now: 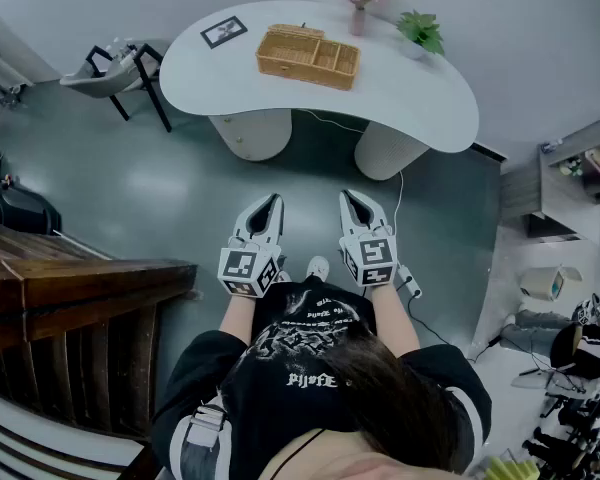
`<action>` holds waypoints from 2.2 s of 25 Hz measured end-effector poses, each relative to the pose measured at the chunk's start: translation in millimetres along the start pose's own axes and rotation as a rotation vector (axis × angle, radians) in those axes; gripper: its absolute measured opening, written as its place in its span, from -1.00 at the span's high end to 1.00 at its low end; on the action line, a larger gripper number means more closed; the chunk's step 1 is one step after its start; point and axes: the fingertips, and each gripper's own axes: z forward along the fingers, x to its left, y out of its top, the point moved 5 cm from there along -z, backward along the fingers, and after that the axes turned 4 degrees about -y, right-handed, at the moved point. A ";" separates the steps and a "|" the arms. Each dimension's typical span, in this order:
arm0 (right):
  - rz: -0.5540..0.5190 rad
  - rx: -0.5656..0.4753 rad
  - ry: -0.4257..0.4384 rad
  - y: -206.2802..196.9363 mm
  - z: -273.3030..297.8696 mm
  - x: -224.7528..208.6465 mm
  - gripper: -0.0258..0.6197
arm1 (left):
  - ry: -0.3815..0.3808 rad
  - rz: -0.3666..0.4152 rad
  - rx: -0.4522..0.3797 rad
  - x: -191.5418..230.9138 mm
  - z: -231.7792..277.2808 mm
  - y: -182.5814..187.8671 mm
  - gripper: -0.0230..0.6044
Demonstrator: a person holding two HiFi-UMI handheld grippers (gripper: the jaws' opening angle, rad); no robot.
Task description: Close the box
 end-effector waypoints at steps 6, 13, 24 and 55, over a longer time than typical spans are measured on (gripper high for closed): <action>0.000 -0.015 0.012 -3.6 6.2 -5.0 0.84 | 0.013 0.014 -0.019 -0.9 8.1 -1.2 0.82; 0.019 -0.013 0.022 -11.4 12.6 -31.3 0.84 | 0.057 -0.012 -0.031 -4.6 19.3 -10.6 0.82; 0.023 -0.003 0.048 -11.8 32.3 -42.9 0.84 | 0.078 -0.009 -0.015 0.8 39.6 -13.8 0.82; 0.140 0.019 -0.175 54.3 222.3 -49.6 0.84 | -0.199 0.047 0.039 183.1 195.4 62.4 0.82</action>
